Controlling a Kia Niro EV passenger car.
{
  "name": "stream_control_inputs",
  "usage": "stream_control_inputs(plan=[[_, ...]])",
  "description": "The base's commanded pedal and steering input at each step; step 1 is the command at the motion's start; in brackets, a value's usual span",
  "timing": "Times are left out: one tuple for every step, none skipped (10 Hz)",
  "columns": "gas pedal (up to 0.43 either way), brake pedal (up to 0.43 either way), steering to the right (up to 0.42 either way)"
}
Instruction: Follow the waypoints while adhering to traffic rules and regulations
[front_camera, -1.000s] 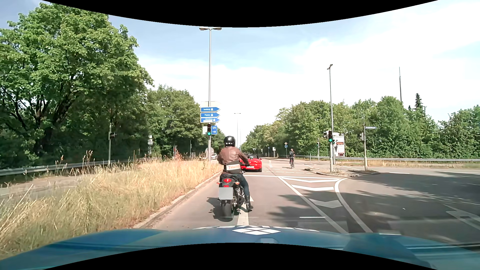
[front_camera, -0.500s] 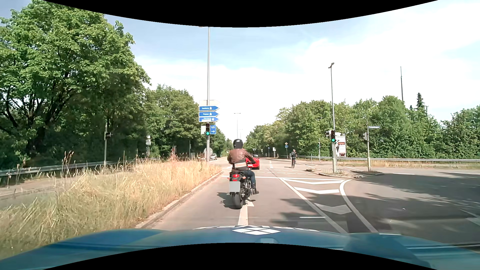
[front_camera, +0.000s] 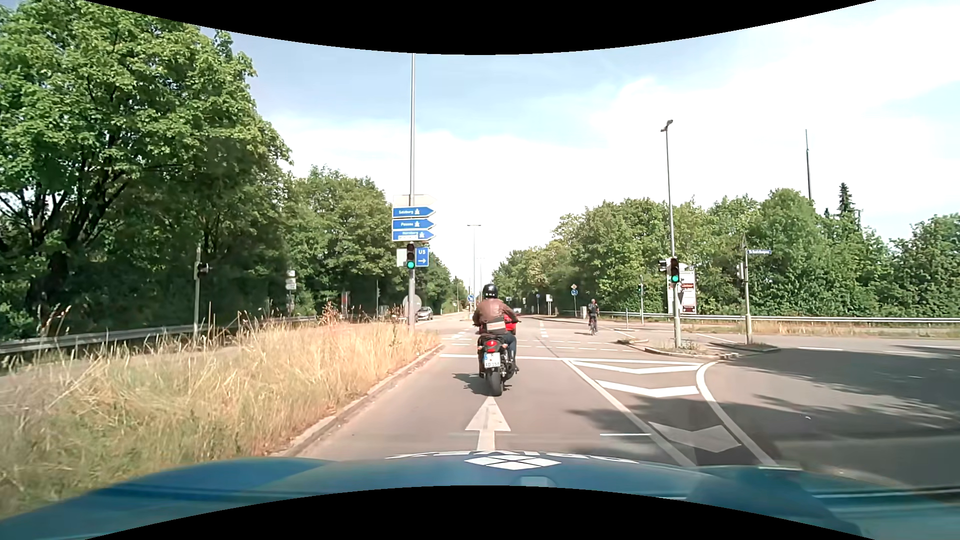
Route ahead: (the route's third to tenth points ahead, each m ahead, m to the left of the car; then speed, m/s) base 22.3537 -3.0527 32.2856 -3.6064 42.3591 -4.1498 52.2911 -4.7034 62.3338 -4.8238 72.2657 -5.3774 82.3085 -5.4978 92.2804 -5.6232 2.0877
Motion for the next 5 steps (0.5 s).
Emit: stream_control_inputs(plan=[[0.299,0.000,-0.002],[0.311,0.000,-0.002],[0.319,0.000,-0.002],[0.319,0.000,-0.002],[0.319,0.000,-0.002]])
